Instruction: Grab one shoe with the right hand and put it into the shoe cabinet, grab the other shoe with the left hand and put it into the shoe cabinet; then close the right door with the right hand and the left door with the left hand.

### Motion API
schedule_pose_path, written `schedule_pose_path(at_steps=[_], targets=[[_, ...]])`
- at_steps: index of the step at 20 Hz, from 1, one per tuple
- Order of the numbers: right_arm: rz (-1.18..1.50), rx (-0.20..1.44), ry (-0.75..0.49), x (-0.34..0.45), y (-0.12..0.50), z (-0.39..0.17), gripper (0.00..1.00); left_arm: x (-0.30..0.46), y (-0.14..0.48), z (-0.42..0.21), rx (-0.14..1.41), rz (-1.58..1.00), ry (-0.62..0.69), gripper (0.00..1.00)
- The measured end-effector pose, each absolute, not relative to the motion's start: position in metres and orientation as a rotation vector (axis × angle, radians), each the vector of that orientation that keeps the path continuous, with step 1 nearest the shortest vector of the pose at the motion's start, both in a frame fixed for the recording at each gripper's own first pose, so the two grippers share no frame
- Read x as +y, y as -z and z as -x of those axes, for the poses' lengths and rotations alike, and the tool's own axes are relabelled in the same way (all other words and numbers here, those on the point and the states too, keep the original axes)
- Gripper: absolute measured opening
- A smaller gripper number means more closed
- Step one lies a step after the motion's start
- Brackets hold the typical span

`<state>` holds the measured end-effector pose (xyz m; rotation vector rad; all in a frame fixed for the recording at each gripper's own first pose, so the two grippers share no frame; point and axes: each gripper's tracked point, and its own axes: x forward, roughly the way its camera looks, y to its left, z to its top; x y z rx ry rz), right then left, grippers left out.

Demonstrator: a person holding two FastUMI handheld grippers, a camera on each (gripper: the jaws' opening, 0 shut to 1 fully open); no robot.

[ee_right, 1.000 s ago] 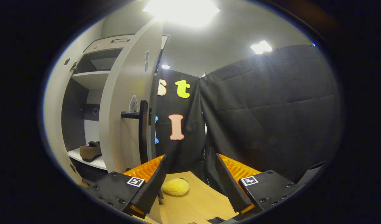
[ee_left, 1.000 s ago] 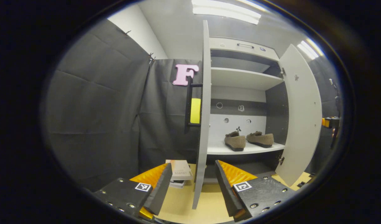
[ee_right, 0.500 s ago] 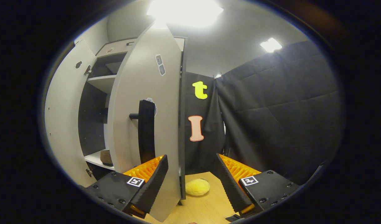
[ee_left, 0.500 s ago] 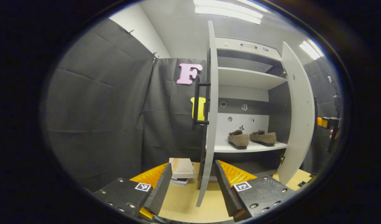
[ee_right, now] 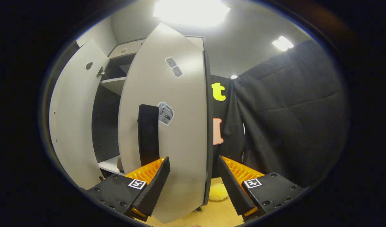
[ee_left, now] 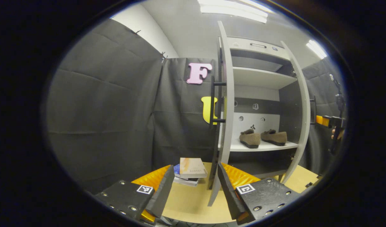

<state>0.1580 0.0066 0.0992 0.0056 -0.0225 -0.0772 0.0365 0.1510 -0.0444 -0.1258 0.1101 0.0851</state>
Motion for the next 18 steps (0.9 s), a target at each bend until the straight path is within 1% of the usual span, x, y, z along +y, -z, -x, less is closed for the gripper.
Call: schedule_pose_path(at_steps=[2,3,4,5,6,7,8,9,10,12,13,14,15,16,17,18], targets=[[0.006,-0.016,0.05,0.018,-0.097,-0.167,0.97,0.157,0.044,-0.035,0.109,0.122,-0.097,0.8],[0.015,-0.013,0.041,0.023,-0.096,-0.172,0.97,0.158,0.045,-0.035,0.109,0.122,-0.102,0.84],[0.02,-0.015,0.036,0.025,-0.096,-0.175,0.92,0.16,0.045,-0.035,0.111,0.124,-0.107,0.84],[0.026,-0.014,0.032,0.027,-0.095,-0.177,0.92,0.161,0.046,-0.035,0.112,0.127,-0.111,0.8],[0.029,-0.016,0.031,0.028,-0.096,-0.178,0.97,0.161,0.045,-0.037,0.112,0.128,-0.113,0.8],[0.029,-0.018,0.031,0.028,-0.095,-0.177,0.92,0.162,0.046,-0.037,0.113,0.129,-0.115,0.8],[0.025,-0.02,0.028,0.027,-0.094,-0.176,0.92,0.163,0.046,-0.038,0.115,0.129,-0.118,0.8],[0.023,-0.016,0.026,0.027,-0.091,-0.174,0.97,0.165,0.047,-0.041,0.117,0.13,-0.12,0.8],[0.024,-0.014,0.024,0.026,-0.089,-0.171,0.98,0.167,0.046,-0.045,0.118,0.134,-0.121,0.84],[0.039,-0.012,0.031,0.019,-0.084,-0.162,0.99,0.17,0.04,-0.053,0.109,0.149,-0.122,0.84],[0.046,-0.01,0.037,0.014,-0.08,-0.157,0.97,0.173,0.035,-0.059,0.101,0.153,-0.125,0.8],[0.049,-0.005,0.037,0.01,-0.076,-0.151,0.99,0.178,0.029,-0.066,0.091,0.152,-0.136,0.84],[0.052,-0.002,0.036,0.007,-0.073,-0.146,0.99,0.182,0.025,-0.075,0.084,0.148,-0.147,0.8],[0.054,0.002,0.041,0.001,-0.069,-0.142,0.99,0.187,0.019,-0.084,0.073,0.142,-0.158,0.8],[0.055,0.01,0.045,-0.004,-0.064,-0.137,0.97,0.192,0.011,-0.092,0.058,0.138,-0.168,0.8],[0.055,0.023,0.051,-0.009,-0.059,-0.133,0.99,0.195,0.003,-0.1,0.04,0.135,-0.175,0.8]])
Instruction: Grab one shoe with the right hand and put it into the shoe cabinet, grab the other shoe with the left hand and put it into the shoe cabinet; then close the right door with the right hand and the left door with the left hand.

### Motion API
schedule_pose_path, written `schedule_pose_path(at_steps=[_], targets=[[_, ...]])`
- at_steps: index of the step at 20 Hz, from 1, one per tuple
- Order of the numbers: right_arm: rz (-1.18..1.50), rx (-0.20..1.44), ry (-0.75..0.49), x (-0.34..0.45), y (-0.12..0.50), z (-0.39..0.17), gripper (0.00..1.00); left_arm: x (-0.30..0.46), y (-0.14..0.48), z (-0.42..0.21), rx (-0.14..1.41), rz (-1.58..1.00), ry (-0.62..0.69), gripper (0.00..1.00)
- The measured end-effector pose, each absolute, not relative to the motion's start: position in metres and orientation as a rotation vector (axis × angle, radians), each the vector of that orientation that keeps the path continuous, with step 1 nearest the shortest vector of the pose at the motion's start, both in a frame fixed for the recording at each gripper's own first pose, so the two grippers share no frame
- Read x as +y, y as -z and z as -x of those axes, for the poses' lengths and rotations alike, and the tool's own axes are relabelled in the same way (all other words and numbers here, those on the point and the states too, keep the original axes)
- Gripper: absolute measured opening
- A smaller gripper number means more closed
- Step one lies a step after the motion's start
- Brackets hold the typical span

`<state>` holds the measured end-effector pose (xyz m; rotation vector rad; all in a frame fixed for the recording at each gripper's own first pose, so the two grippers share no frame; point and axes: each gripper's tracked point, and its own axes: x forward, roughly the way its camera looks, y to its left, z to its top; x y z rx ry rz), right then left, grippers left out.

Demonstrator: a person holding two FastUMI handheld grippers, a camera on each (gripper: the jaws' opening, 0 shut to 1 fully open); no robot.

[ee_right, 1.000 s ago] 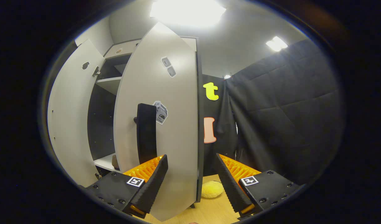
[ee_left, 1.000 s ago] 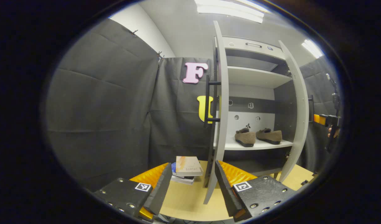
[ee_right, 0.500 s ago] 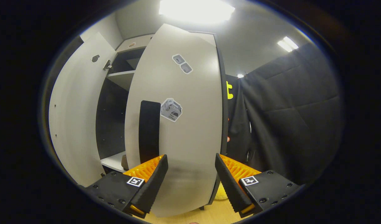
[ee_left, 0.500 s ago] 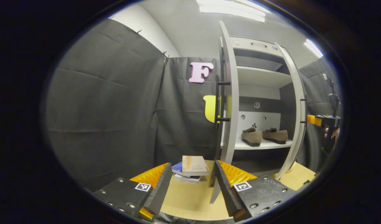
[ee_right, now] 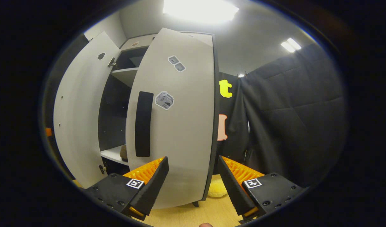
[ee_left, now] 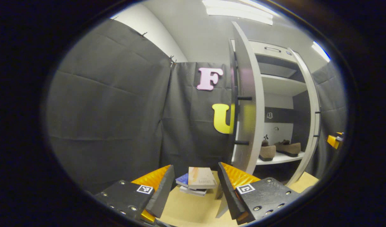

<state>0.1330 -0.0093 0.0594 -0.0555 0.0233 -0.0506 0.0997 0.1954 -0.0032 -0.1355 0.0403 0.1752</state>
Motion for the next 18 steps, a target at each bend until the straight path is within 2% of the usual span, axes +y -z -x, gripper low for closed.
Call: schedule_pose_path(at_steps=[1,2,3,4,8,11,16,18], targets=[[0.054,0.034,0.056,-0.014,-0.055,-0.129,0.99,0.199,-0.004,-0.107,0.023,0.133,-0.183,0.84],[0.052,0.042,0.06,-0.019,-0.052,-0.125,0.99,0.202,-0.01,-0.115,0.011,0.128,-0.191,0.79],[0.052,0.052,0.064,-0.023,-0.048,-0.121,0.99,0.205,-0.014,-0.122,0.002,0.121,-0.2,0.79],[0.056,0.059,0.071,-0.029,-0.045,-0.117,0.99,0.208,-0.018,-0.128,-0.007,0.114,-0.211,0.84],[0.067,0.073,0.091,-0.046,-0.039,-0.104,0.96,0.213,-0.036,-0.154,-0.042,0.101,-0.227,0.84],[0.072,0.086,0.107,-0.059,-0.034,-0.096,0.99,0.207,-0.044,-0.164,-0.055,0.095,-0.219,0.84],[0.056,0.101,0.119,-0.073,-0.022,-0.089,0.97,0.202,-0.046,-0.157,-0.082,0.098,-0.237,0.84],[0.058,0.111,0.116,-0.072,-0.018,-0.089,0.99,0.198,-0.046,-0.156,-0.077,0.111,-0.229,0.84]])
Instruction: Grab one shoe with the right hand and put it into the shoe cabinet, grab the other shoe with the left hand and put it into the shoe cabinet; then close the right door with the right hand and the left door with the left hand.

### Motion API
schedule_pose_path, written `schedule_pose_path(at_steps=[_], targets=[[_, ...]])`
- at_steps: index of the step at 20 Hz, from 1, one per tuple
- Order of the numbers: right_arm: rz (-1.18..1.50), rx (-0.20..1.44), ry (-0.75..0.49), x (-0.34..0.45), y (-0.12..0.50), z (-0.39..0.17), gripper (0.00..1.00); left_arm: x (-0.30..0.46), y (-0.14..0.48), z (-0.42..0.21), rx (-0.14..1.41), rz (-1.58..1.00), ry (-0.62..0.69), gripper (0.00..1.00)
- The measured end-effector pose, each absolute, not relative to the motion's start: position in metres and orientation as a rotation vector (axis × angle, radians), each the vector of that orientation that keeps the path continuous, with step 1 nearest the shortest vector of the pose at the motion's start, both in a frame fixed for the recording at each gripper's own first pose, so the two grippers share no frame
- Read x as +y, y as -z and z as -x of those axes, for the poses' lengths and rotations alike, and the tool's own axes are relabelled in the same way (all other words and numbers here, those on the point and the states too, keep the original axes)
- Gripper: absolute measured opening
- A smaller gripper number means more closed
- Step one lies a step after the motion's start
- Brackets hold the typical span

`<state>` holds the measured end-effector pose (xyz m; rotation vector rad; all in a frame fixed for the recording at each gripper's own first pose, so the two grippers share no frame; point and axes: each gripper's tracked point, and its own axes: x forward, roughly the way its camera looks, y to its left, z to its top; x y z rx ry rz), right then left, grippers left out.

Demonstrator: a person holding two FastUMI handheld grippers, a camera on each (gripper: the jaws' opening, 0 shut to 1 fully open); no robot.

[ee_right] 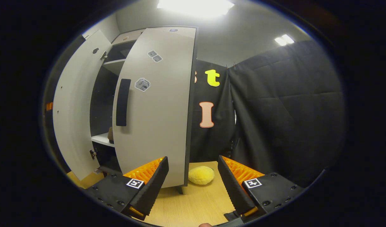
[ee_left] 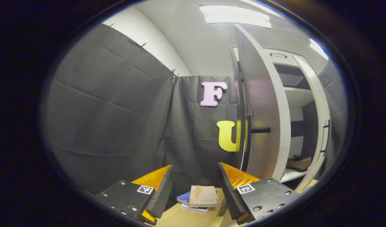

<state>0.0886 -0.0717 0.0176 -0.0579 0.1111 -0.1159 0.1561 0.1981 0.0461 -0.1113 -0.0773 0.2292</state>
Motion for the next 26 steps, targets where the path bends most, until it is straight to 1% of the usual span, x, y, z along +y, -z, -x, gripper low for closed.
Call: schedule_pose_path(at_steps=[4,12,13,14,17,18,19,20,21,23,24,25,26], targets=[[0.058,0.117,0.099,-0.064,-0.014,-0.09,0.99,0.183,-0.048,-0.153,-0.08,0.119,-0.205,0.84],[0.064,0.12,0.082,-0.052,-0.013,-0.093,0.99,0.13,-0.056,-0.156,-0.099,0.108,-0.087,0.84],[0.067,0.123,0.081,-0.051,-0.012,-0.093,0.97,0.122,-0.055,-0.156,-0.098,0.112,-0.076,0.84],[0.07,0.124,0.083,-0.052,-0.012,-0.093,0.99,0.115,-0.055,-0.156,-0.097,0.12,-0.068,0.84],[0.072,0.124,0.086,-0.053,-0.013,-0.093,0.99,0.097,-0.056,-0.159,-0.099,0.134,-0.035,0.84],[0.073,0.125,0.089,-0.053,-0.012,-0.092,0.97,0.089,-0.056,-0.16,-0.099,0.136,-0.02,0.84],[0.073,0.125,0.093,-0.054,-0.013,-0.092,0.99,0.082,-0.057,-0.162,-0.1,0.136,-0.006,0.84],[0.073,0.126,0.097,-0.053,-0.012,-0.092,0.99,0.073,-0.057,-0.164,-0.102,0.135,0.008,0.84],[0.072,0.127,0.1,-0.053,-0.012,-0.092,0.99,0.067,-0.058,-0.167,-0.104,0.136,0.018,0.79],[0.074,0.133,0.107,-0.054,-0.012,-0.091,0.99,0.055,-0.058,-0.17,-0.104,0.137,0.026,0.79],[0.077,0.136,0.11,-0.054,-0.013,-0.09,0.97,0.048,-0.059,-0.172,-0.103,0.136,0.031,0.79],[0.08,0.135,0.113,-0.055,-0.013,-0.09,0.97,0.04,-0.058,-0.177,-0.1,0.136,0.041,0.79],[0.083,0.132,0.117,-0.056,-0.014,-0.09,0.99,0.031,-0.056,-0.181,-0.098,0.139,0.052,0.79]])
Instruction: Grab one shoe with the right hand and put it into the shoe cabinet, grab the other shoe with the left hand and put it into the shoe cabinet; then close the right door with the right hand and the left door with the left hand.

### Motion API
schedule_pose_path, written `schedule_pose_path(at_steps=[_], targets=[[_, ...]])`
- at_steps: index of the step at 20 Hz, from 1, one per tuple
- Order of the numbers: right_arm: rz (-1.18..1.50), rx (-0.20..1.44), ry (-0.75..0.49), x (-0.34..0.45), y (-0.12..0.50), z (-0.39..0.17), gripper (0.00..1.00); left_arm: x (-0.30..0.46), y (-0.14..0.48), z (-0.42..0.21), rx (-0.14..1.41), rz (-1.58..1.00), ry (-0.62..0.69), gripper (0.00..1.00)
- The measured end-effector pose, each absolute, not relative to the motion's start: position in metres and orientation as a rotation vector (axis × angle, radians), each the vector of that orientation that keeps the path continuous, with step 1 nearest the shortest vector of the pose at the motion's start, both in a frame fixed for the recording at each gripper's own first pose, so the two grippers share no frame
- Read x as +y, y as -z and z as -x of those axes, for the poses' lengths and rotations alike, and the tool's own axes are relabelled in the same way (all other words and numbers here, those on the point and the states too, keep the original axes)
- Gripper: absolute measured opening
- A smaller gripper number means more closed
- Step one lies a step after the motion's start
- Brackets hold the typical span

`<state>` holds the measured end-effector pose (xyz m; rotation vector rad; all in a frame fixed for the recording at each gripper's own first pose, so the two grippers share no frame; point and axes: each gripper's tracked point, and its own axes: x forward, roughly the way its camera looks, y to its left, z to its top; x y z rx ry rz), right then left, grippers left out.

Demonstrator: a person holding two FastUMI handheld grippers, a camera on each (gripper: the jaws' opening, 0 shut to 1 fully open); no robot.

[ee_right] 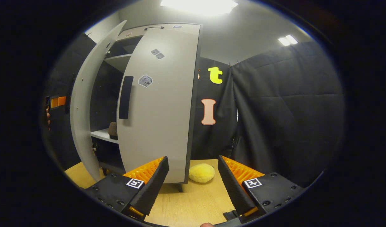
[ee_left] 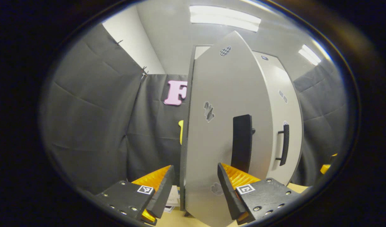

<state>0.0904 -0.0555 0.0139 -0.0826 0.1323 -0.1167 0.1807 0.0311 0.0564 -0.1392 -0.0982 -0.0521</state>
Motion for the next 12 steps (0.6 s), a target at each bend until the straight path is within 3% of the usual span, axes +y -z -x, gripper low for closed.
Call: schedule_pose_path(at_steps=[6,7,9,10,12], targets=[[0.077,0.133,0.101,-0.053,-0.014,-0.091,0.99,-0.018,-0.056,-0.207,-0.084,0.105,0.089,0.84],[0.069,0.13,0.084,-0.049,-0.013,-0.091,0.99,-0.024,-0.054,-0.211,-0.082,0.093,0.086,0.79],[0.066,0.125,0.059,-0.047,-0.013,-0.092,0.99,-0.028,-0.056,-0.212,-0.085,0.075,0.086,0.84],[0.069,0.123,0.046,-0.047,-0.013,-0.093,0.99,-0.029,-0.057,-0.211,-0.087,0.068,0.086,0.79],[0.068,0.121,0.009,-0.043,-0.012,-0.093,0.99,-0.029,-0.058,-0.209,-0.088,0.061,0.084,0.84]])
